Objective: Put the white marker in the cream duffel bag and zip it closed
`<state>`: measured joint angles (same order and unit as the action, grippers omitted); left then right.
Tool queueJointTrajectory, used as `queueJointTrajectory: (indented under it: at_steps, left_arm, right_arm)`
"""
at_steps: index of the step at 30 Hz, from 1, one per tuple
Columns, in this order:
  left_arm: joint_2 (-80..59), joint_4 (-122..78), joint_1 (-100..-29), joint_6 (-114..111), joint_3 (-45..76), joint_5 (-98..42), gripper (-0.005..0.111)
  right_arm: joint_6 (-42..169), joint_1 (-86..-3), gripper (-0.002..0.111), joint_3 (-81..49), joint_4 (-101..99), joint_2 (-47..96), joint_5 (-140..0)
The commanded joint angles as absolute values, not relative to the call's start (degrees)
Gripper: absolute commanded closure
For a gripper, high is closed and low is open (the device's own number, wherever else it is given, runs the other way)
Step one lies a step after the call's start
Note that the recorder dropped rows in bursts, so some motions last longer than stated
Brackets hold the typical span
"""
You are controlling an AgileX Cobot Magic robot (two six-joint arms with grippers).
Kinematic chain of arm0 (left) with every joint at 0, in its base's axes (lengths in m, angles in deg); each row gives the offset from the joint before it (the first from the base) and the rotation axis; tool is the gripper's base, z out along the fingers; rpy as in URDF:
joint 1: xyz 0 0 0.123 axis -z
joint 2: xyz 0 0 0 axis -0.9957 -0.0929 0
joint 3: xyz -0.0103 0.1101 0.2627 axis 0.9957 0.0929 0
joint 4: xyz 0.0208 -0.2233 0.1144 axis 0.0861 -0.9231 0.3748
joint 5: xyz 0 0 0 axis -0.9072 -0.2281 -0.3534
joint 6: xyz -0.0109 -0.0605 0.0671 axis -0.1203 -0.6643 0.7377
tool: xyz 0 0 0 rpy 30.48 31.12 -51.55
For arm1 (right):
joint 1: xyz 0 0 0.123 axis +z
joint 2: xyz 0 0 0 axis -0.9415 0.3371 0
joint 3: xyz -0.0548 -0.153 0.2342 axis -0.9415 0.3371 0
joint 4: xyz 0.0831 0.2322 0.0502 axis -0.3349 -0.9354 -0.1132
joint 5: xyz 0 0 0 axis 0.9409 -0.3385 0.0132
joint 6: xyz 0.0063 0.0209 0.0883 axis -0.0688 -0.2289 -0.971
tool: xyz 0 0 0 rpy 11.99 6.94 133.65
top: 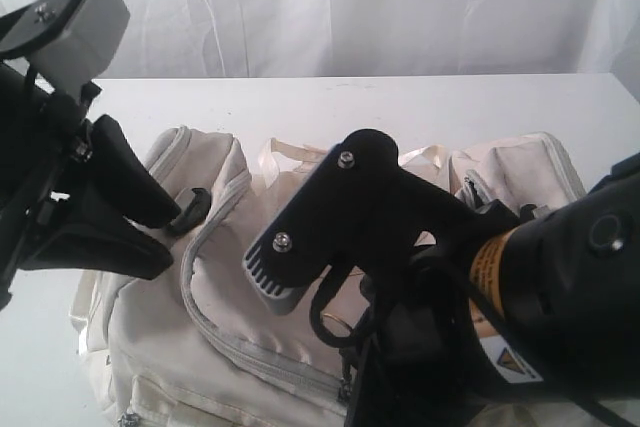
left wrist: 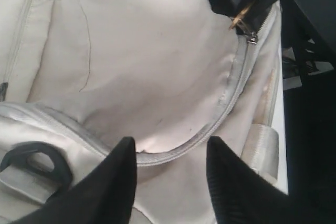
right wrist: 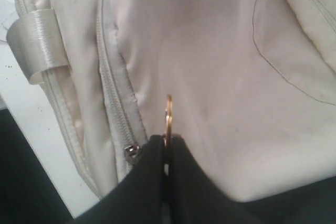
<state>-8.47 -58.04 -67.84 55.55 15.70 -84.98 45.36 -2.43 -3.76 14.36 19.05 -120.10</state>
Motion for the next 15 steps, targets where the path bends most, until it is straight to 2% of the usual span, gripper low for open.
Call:
queueJointTrajectory:
  at_steps: [1, 15]
  left_arm:
    - [-8.0, -60.7, -65.2, 61.0, 17.9, -84.5, 0.059]
    - [-8.0, -59.7, -63.3, 63.7, 18.7, -81.5, 0.059]
  right_arm:
    - [46.0, -2.4, 0.108, -3.5, 14.3, 19.0, -119.6]
    - [46.0, -2.4, 0.108, -3.5, 14.2, 19.0, -119.2]
